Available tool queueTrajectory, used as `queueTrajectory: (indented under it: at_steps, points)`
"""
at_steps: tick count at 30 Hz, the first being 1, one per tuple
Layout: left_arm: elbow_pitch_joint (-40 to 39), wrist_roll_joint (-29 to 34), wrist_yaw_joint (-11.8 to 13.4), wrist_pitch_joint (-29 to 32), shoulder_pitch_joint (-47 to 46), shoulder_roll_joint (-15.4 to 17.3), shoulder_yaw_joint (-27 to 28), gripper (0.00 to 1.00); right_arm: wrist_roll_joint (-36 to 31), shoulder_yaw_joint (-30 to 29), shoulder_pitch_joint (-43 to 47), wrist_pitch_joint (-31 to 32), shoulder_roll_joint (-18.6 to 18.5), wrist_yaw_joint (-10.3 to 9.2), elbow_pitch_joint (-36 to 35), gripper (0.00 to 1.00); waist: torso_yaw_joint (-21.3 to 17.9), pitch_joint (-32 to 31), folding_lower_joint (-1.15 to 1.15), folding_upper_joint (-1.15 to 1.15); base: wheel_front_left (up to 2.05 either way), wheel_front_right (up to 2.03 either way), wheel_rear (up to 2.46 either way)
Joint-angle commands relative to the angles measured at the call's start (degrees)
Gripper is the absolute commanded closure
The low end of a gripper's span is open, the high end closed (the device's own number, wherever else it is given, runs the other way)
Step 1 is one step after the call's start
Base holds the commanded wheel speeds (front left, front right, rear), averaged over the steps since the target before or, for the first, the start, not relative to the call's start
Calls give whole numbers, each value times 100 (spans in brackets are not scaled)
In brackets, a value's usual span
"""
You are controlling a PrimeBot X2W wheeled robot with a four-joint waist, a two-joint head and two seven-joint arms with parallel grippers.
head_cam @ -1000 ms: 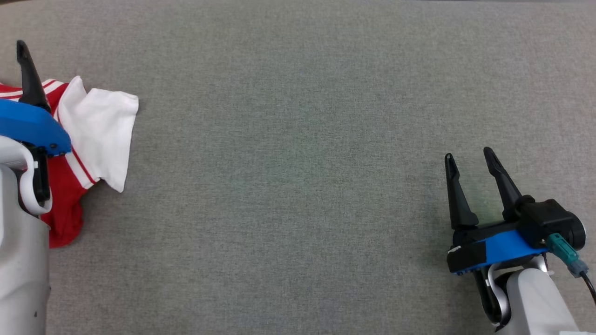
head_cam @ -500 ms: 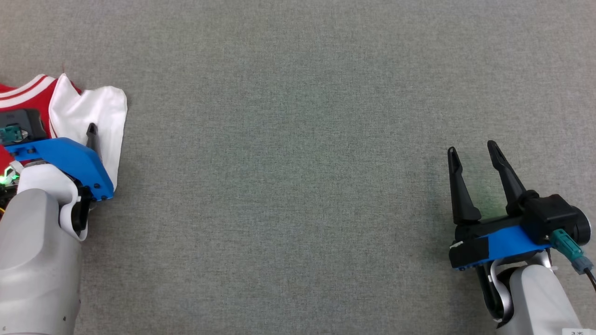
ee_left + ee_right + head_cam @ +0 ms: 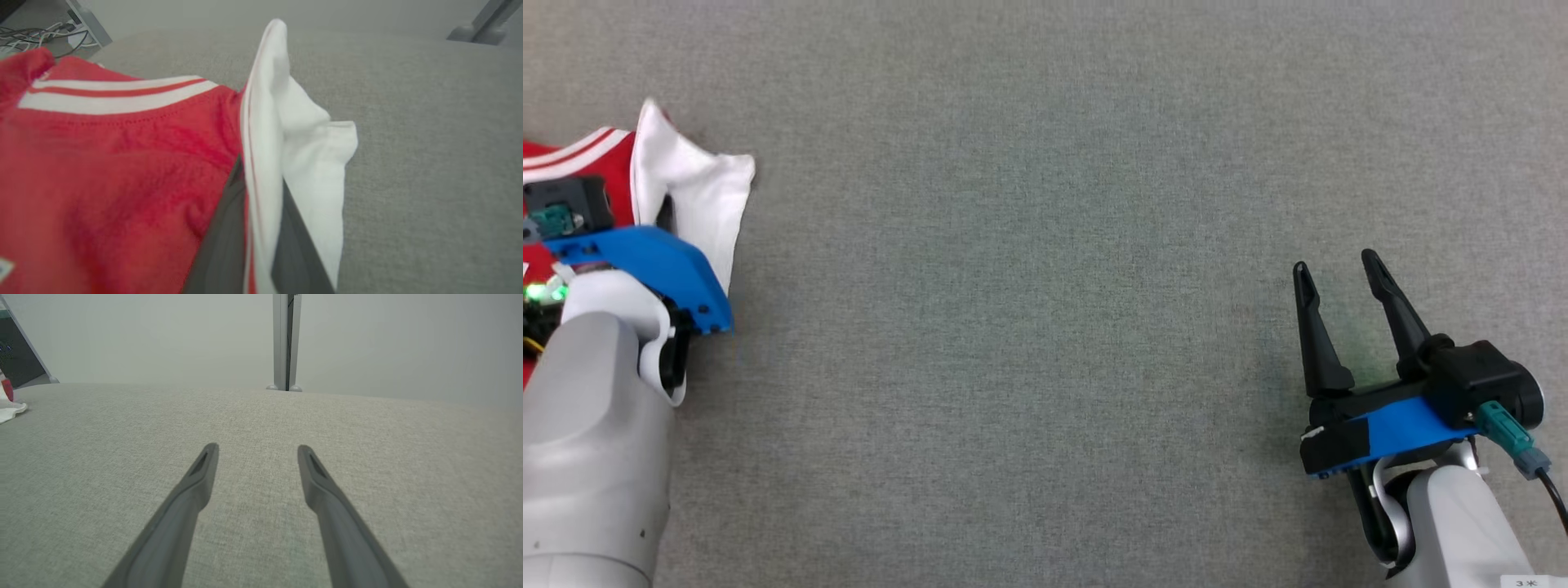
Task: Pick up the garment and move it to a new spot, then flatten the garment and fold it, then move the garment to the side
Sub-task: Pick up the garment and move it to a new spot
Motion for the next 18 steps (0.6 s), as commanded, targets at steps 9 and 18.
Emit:
queueTrajectory:
  at_steps: [9, 18]
  points:
    - [-590, 173, -47, -1013, -621, 136, -196, 100, 234, 96, 64, -133, -33, 1, 263, 0, -11, -551, -1, 0, 0, 0, 0]
    - [-2157, 293, -99, -983, -1177, 80, -498, 100, 542, 183, 181, -259, -33, 2, 521, 0, -382, -987, -1, 0, 0, 0, 0]
